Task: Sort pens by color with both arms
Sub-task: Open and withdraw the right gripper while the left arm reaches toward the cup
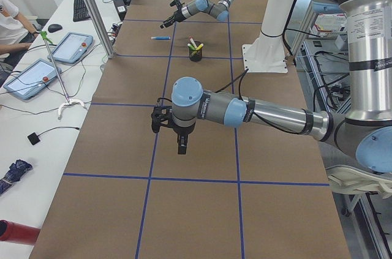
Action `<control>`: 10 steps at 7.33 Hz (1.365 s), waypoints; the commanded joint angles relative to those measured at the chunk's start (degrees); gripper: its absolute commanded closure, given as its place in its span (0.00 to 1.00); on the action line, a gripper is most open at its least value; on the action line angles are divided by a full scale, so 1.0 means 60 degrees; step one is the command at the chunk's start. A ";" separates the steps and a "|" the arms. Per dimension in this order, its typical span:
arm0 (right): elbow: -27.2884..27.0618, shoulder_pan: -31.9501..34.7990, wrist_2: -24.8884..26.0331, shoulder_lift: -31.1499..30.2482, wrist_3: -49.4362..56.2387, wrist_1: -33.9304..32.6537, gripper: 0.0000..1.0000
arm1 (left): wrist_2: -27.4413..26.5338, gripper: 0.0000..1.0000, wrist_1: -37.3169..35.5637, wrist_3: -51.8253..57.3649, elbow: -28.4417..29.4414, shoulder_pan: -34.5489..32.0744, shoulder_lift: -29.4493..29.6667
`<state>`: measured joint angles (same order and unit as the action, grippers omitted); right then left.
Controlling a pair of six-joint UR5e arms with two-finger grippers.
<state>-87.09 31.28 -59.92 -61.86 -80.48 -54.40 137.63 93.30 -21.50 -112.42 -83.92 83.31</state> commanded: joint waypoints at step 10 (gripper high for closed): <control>-0.0457 0.7017 -1.2394 -0.3824 0.6831 -0.0162 0.01 | -0.3705 0.01 -0.4949 -0.9264 0.4320 0.7583 1.1299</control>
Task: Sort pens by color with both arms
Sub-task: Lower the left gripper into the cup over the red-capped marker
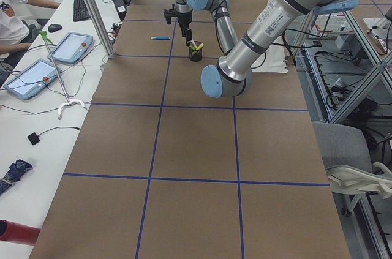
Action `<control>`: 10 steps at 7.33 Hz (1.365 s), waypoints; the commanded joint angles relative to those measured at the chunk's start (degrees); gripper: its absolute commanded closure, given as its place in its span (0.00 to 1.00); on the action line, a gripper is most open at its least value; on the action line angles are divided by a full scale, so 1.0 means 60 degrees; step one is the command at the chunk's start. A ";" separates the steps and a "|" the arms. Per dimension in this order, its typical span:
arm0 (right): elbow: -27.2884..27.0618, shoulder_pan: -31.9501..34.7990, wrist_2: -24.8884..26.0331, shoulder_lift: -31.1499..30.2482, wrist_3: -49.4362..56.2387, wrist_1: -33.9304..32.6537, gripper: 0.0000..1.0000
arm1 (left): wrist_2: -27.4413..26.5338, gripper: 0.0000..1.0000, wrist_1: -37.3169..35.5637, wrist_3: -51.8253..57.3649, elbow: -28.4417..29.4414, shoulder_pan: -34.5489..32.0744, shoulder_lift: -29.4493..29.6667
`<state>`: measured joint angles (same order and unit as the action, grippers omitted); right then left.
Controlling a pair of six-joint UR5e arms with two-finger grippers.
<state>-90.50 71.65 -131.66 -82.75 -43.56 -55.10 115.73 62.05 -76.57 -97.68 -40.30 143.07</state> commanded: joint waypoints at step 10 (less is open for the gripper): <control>0.0231 0.0290 -0.0717 -0.0550 0.0800 -0.0031 0.01 | 0.0472 0.32 0.1523 -0.0538 0.5236 0.1267 0.2757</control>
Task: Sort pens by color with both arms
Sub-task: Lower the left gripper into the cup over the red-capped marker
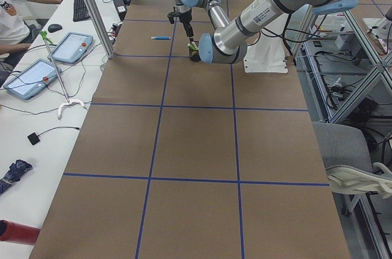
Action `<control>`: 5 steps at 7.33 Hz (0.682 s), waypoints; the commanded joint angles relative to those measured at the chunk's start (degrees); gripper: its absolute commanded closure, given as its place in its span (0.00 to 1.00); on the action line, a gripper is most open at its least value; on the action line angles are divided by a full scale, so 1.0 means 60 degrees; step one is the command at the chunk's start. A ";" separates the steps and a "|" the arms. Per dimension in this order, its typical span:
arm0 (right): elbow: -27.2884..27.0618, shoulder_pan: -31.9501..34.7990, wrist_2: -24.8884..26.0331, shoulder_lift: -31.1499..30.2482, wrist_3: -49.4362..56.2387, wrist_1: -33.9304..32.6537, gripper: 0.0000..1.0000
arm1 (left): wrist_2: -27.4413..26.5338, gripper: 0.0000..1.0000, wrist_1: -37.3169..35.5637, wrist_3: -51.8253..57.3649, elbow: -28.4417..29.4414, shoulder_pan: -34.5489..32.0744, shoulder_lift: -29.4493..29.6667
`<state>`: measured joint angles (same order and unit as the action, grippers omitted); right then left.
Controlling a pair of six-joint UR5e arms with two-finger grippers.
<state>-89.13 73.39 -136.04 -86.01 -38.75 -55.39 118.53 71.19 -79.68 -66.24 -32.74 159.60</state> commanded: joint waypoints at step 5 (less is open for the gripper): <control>0.0001 0.0000 0.0101 -0.0093 0.0014 0.0076 0.01 | -0.0053 0.71 0.0058 0.0008 0.0010 -0.0022 -0.0027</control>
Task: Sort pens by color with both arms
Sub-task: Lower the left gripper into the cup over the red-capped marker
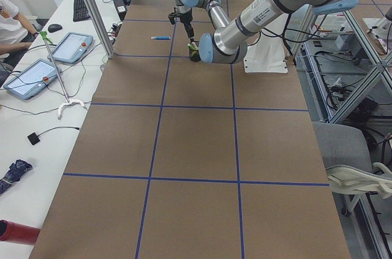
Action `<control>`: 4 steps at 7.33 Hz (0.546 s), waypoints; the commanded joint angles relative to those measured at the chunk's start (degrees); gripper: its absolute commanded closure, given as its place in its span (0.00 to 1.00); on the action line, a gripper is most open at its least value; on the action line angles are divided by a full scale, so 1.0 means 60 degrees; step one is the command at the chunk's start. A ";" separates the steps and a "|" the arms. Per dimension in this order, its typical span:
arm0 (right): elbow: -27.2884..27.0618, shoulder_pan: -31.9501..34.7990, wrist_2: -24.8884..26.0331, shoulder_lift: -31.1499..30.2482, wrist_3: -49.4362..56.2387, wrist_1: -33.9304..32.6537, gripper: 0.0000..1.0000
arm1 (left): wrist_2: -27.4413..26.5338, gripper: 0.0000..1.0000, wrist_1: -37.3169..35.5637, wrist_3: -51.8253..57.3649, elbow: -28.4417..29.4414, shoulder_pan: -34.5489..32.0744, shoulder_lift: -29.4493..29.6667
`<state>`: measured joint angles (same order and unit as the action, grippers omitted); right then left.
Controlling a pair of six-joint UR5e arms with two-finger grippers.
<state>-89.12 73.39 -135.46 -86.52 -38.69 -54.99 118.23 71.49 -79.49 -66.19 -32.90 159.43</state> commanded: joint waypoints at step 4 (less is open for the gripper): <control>0.0000 0.0000 0.0061 -0.0067 0.0002 0.0053 0.01 | 0.0042 1.00 -0.0283 0.0036 -0.0668 -0.0214 -0.0087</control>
<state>-89.12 73.39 -135.24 -86.77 -38.67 -54.78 118.35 70.89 -79.33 -67.72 -33.35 159.25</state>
